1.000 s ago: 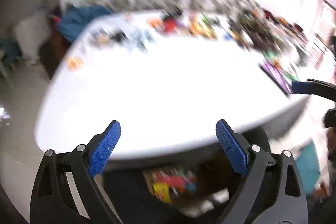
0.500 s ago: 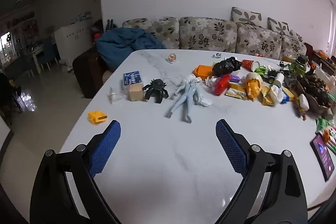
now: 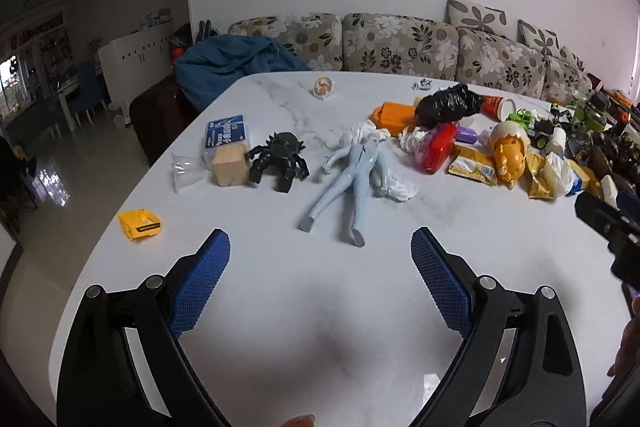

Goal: Collect trash

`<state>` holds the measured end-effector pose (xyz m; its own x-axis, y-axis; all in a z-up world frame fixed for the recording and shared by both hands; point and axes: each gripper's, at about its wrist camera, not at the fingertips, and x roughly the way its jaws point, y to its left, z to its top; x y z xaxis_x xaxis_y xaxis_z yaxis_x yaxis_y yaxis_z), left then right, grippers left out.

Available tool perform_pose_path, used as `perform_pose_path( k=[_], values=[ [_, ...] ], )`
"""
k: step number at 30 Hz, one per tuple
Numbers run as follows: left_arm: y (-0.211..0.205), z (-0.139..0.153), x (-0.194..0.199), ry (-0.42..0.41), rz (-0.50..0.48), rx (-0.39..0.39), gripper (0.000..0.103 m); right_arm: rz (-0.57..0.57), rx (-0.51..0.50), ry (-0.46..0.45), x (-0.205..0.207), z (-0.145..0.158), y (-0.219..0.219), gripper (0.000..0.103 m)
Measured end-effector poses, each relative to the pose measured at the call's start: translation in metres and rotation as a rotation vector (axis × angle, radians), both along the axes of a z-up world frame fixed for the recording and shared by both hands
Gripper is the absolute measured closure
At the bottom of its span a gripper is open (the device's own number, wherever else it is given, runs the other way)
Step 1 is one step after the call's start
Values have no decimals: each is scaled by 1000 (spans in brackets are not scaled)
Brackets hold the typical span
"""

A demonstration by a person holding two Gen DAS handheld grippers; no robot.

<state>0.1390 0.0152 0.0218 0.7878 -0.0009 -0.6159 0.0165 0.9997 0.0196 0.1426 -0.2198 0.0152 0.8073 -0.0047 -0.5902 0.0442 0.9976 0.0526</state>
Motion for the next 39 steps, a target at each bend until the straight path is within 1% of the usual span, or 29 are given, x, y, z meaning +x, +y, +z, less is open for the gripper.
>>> perform_pose_path(
  k=[6, 9, 14, 23, 30, 39],
  values=[
    [-2, -9, 6, 2, -19, -14, 13, -22, -6, 26, 5, -11, 5, 5],
    [0, -11, 8, 3, -10, -31, 13, -31, -4, 35, 6, -14, 7, 5],
    [1, -14, 13, 15, 2, -25, 13, -35, -13, 45, 5, -20, 13, 5],
    [4, -18, 15, 24, 6, -25, 13, -36, -43, 39, 2, -21, 20, 5],
    [5, -19, 15, 30, 10, -20, 13, -42, -19, 47, 0, -22, 15, 5],
    [3, -21, 11, 33, 8, -27, 13, -38, -11, 50, -1, -23, 14, 5]
  ],
)
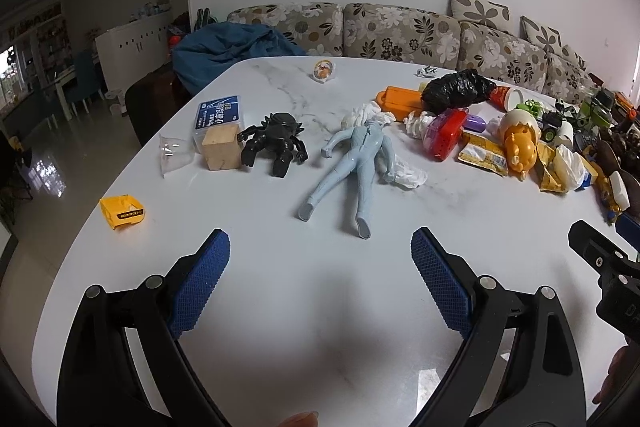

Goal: Collect trash

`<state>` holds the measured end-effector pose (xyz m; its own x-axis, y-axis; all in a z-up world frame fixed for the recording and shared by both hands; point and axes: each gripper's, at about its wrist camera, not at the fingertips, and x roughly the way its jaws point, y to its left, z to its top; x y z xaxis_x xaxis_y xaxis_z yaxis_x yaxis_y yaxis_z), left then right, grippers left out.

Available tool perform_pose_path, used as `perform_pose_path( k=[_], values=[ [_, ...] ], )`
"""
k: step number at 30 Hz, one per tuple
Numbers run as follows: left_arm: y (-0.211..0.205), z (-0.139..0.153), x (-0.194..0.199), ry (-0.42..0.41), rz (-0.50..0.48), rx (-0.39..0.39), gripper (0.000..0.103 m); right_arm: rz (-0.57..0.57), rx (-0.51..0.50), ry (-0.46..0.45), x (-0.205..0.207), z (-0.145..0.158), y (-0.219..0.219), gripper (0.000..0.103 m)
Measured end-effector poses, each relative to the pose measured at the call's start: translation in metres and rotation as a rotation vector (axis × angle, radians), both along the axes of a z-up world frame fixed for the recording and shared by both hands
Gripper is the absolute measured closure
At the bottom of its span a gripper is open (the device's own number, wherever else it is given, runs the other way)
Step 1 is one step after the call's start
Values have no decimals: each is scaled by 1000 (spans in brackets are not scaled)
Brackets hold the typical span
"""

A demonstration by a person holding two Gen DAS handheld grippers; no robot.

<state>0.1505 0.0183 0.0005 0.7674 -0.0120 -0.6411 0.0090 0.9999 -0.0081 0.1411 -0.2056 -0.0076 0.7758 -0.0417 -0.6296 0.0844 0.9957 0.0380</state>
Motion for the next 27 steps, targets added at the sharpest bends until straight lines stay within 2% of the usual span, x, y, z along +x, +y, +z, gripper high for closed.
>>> perform_pose_path(
  k=[27],
  values=[
    [2, 1, -3, -12, 12, -2, 13, 12, 0, 1, -6, 1, 2, 5]
  ],
)
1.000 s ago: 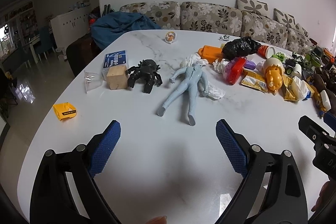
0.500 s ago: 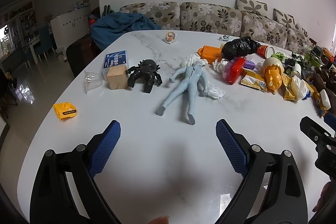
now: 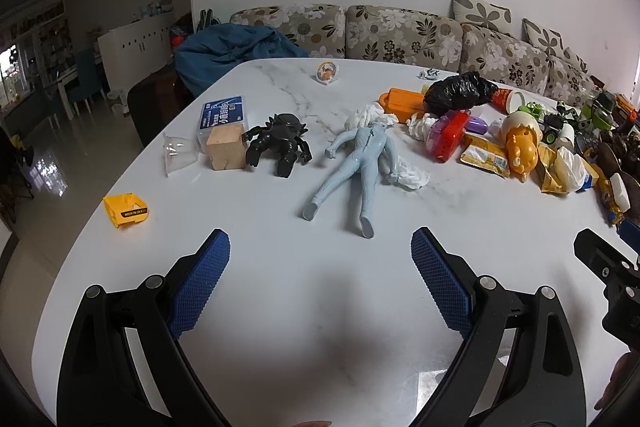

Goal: Collect trash

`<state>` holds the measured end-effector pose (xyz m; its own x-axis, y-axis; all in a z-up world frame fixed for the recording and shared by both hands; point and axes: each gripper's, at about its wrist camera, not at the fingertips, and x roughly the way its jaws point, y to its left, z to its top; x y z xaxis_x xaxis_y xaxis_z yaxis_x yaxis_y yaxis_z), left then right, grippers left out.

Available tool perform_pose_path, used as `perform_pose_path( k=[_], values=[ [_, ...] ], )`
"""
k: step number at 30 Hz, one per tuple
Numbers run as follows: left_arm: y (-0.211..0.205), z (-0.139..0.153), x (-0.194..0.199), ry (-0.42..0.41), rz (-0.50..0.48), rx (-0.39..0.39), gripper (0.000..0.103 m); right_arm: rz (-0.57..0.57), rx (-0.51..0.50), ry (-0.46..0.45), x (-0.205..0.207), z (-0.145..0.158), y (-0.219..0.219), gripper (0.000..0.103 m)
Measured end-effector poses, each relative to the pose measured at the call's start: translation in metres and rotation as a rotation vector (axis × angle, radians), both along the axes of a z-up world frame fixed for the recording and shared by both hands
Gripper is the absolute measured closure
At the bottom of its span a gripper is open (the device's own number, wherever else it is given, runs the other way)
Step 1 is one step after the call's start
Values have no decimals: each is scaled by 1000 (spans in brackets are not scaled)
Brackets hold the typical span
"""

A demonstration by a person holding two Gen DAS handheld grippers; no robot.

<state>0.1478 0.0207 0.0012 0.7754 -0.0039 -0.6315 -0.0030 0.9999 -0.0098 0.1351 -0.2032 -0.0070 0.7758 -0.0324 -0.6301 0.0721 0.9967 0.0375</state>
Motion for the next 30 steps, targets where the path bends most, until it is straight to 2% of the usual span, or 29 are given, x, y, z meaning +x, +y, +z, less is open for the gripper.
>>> perform_pose_path(
  k=[15, 17, 20, 23, 26, 30],
  values=[
    [-1, 2, 0, 6, -30, -25, 13, 9, 7, 4, -3, -1, 1, 5],
    [-1, 1, 1, 10, -24, -26, 9, 10, 8, 6, -3, -2, 1, 5],
    [-1, -1, -1, 15, 6, -16, 9, 12, 11, 10, -3, -3, 0, 5],
    [-2, -2, -2, 15, -24, -33, 9, 14, 18, 12, -3, -4, -1, 5],
    [1, -3, -2, 14, -12, -50, 9, 13, 17, 13, -4, -4, -1, 5],
    [-2, -3, -4, 3, -15, -17, 9, 11, 24, 15, -5, -4, -3, 5]
  ],
)
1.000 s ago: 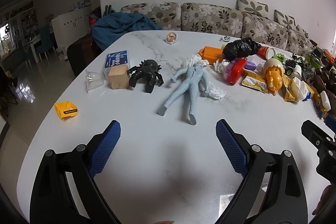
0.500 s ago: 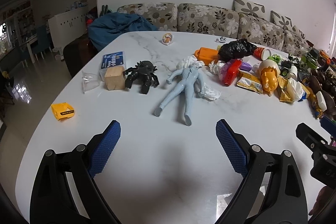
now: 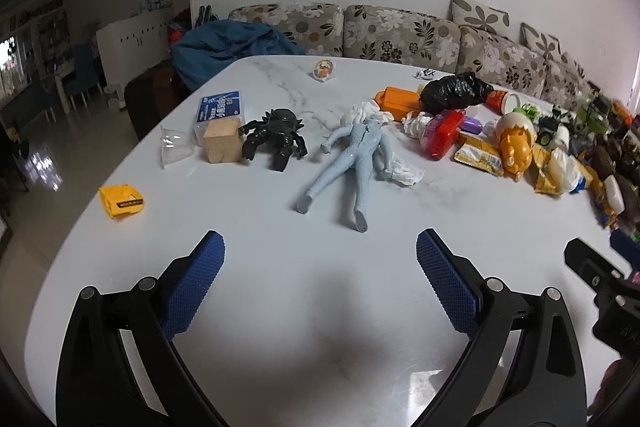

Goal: Collect trash

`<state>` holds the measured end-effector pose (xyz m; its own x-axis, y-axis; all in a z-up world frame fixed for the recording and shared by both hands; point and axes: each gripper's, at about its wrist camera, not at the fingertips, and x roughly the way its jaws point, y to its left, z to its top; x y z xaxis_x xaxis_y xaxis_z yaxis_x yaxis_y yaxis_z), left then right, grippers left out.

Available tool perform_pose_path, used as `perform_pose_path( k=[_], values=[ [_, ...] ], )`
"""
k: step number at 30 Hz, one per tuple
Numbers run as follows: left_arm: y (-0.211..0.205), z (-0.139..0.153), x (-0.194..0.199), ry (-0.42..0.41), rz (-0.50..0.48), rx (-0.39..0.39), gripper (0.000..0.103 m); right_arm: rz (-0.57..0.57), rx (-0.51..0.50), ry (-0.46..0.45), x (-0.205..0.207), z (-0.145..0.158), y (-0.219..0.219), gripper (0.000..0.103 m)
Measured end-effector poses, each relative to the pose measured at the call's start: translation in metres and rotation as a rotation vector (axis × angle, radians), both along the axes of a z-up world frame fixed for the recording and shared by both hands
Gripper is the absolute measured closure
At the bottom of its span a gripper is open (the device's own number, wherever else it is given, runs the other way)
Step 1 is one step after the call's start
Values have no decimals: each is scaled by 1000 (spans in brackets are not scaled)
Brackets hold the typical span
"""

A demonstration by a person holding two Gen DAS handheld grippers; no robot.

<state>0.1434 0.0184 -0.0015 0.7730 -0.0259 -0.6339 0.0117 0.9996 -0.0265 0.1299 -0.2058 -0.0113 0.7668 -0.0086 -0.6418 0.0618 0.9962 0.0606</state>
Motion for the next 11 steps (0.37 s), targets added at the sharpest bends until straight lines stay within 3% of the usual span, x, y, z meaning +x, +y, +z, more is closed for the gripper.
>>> perform_pose_path(
  k=[4, 11],
  values=[
    [-6, 1, -3, -6, -18, 19, 9, -3, 1, 3, 0, 1, -1, 5],
    [-5, -1, -2, 26, -25, -28, 9, -24, 0, -9, -2, 2, -5, 5]
  ],
)
